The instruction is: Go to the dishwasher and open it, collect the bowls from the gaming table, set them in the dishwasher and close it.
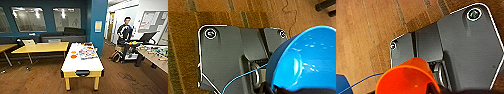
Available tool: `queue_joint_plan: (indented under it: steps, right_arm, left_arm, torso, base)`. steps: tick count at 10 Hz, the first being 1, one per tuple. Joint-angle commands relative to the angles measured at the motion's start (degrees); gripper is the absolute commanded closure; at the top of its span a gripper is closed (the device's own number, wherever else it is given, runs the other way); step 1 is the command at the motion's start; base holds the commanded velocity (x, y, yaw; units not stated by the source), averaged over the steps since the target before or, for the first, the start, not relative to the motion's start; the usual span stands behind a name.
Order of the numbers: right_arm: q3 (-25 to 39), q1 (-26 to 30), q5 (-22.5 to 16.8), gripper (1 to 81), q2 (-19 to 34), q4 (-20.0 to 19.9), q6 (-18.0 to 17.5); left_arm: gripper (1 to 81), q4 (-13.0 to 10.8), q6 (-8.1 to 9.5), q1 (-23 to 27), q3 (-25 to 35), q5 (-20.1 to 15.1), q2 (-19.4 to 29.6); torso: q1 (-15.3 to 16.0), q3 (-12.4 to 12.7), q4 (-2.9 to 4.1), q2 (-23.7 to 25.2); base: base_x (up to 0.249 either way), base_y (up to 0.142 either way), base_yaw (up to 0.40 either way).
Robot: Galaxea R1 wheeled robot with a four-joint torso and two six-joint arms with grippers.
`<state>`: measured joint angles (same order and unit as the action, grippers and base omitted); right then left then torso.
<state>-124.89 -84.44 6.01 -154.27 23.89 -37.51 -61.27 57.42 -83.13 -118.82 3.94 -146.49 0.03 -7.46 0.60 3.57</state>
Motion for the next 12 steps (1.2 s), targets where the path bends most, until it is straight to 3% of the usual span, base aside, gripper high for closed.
queue_joint_plan:
  steps: [1, 12]
  right_arm:
    - [0.89, 2.92, -1.88, 81.1, 1.05, 0.98, 0.07]
    - [0.63, 2.56, -1.88, 81.1, 0.78, 1.51, 0.16]
  left_arm:
    - [81.1, -0.69, -0.11, 2.92, 0.78, -0.69, 1.55]
    - [81.1, -0.78, -0.21, 2.84, 0.78, -0.69, 0.67]
  torso:
    - [0.00, 0.00, 0.00, 0.00]
    - [-0.02, 0.00, 0.00, 0.00]
  base:
    - [0.000, 0.000, -0.398]
    - [0.000, 0.000, -0.400]
